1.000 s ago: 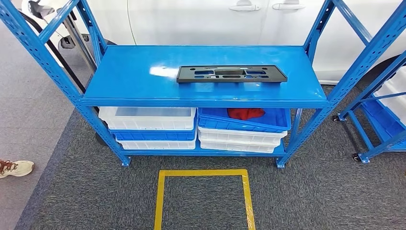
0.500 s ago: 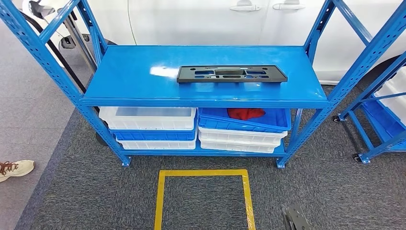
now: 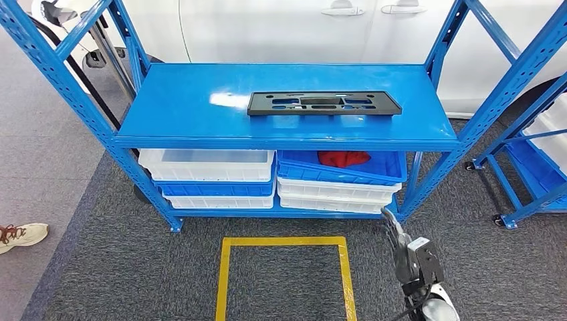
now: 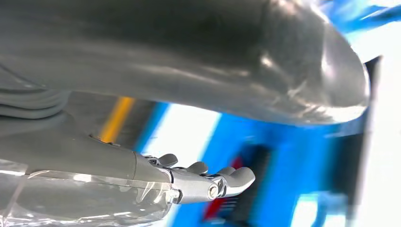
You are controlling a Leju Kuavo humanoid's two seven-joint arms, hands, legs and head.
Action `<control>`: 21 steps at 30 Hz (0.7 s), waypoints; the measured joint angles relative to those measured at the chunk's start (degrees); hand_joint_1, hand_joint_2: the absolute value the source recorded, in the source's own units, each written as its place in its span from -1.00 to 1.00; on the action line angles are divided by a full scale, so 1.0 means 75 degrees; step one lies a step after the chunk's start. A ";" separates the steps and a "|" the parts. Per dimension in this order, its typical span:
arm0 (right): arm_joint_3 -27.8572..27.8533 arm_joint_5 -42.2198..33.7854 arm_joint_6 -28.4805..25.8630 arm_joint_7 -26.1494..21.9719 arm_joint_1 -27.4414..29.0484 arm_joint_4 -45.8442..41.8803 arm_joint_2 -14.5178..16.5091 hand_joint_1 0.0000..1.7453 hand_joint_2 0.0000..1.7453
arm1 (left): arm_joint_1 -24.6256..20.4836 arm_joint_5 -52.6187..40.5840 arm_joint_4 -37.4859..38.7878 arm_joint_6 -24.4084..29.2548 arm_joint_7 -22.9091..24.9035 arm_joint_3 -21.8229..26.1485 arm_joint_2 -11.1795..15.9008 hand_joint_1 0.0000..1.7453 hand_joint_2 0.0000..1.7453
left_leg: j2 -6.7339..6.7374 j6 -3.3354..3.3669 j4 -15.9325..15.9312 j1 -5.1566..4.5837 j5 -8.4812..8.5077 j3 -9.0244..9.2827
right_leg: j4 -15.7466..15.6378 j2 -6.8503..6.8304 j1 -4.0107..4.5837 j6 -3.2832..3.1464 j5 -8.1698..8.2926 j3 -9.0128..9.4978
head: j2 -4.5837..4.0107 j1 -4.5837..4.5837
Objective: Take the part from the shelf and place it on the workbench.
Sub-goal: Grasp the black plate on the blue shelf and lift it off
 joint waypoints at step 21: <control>0.2476 -0.2515 0.0906 -0.0948 -0.0494 -0.3785 -0.0042 -1.00 -1.00 | -0.0108 0.0585 0.0160 0.0165 -0.0110 -0.0423 0.0248 -1.00 -1.00 | -0.0007 0.0088 0.0102 -0.0028 -0.0019 -0.0064 | -0.0015 -0.0006 -0.0059 0.0076 0.0034 -0.0029 | 0.0000 0.0001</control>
